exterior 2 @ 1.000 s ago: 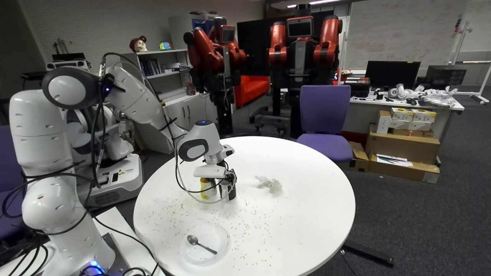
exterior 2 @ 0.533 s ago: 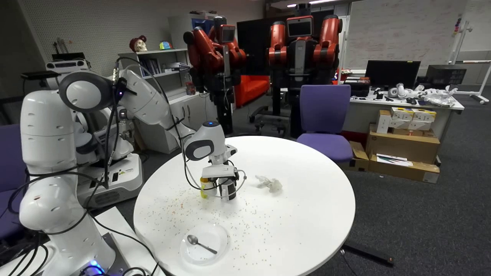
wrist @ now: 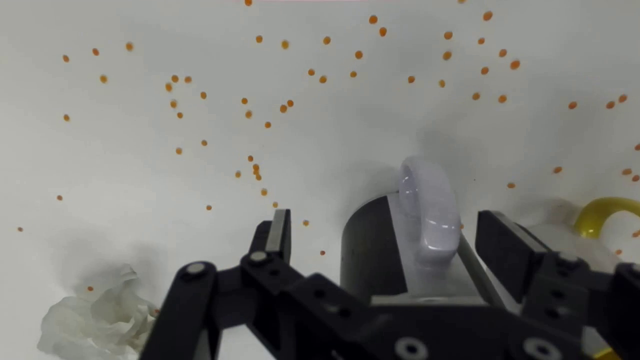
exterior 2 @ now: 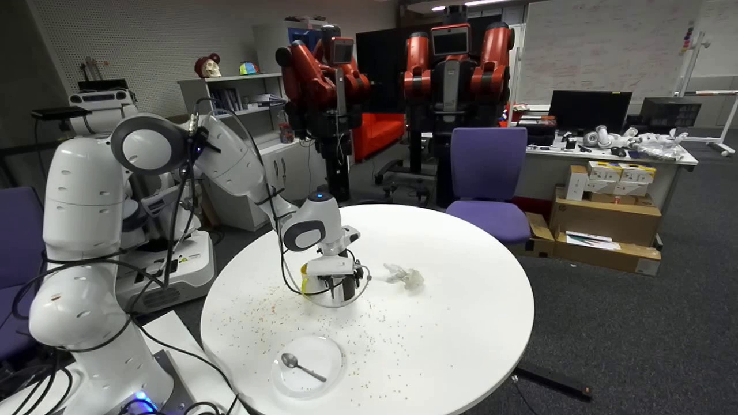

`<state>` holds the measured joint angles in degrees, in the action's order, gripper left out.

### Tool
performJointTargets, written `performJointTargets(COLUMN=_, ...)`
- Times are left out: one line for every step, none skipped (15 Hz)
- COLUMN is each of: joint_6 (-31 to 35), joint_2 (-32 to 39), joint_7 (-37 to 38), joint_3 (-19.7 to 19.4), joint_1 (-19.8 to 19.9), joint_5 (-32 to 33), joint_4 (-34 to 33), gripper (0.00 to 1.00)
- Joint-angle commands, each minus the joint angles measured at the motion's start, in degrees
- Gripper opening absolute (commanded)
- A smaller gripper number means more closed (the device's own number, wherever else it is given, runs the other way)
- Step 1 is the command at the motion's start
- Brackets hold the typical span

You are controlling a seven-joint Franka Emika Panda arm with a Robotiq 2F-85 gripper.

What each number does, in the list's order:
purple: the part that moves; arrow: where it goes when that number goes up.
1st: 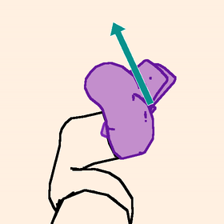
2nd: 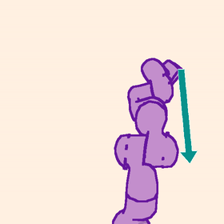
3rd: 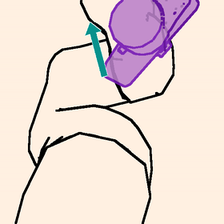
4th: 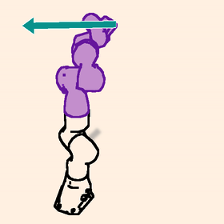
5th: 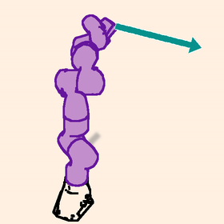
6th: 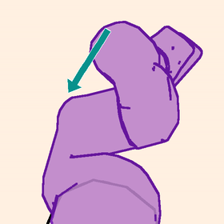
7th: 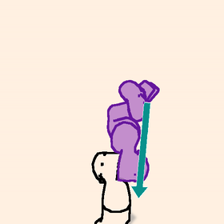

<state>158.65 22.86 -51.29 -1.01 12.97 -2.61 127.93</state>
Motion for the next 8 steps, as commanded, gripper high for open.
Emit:
performJointTargets(joint_6=4.89, joint_2=1.36, joint_7=9.27, joint_3=-1.22, joint_1=-1.53, joint_5=1.85, joint_4=-0.76, gripper=1.00)
performJointTargets(joint_6=5.36, joint_2=1.47, joint_7=12.02, joint_3=-1.38, joint_1=-1.91, joint_5=2.24, joint_4=-0.75, gripper=1.00)
performJointTargets(joint_6=5.40, joint_2=1.46, joint_7=14.23, joint_3=-1.48, joint_1=-2.17, joint_5=2.89, joint_4=-0.79, gripper=1.00)
performJointTargets(joint_6=4.98, joint_2=1.39, joint_7=16.23, joint_3=-1.50, joint_1=-2.37, joint_5=3.48, joint_4=-0.85, gripper=1.00)
performJointTargets(joint_6=4.17, joint_2=1.22, joint_7=17.84, joint_3=-1.34, joint_1=-2.37, joint_5=4.06, joint_4=-0.91, gripper=1.00)
performJointTargets(joint_6=3.49, joint_2=1.11, joint_7=19.59, joint_3=-1.44, joint_1=-2.61, joint_5=4.84, joint_4=-0.92, gripper=1.00)
performJointTargets(joint_6=3.11, joint_2=1.07, joint_7=20.62, joint_3=-1.14, joint_1=-2.44, joint_5=5.32, joint_4=-0.94, gripper=1.00)
performJointTargets(joint_6=2.44, joint_2=1.00, joint_7=21.91, joint_3=-1.14, joint_1=-2.46, joint_5=5.89, joint_4=-0.96, gripper=1.00)
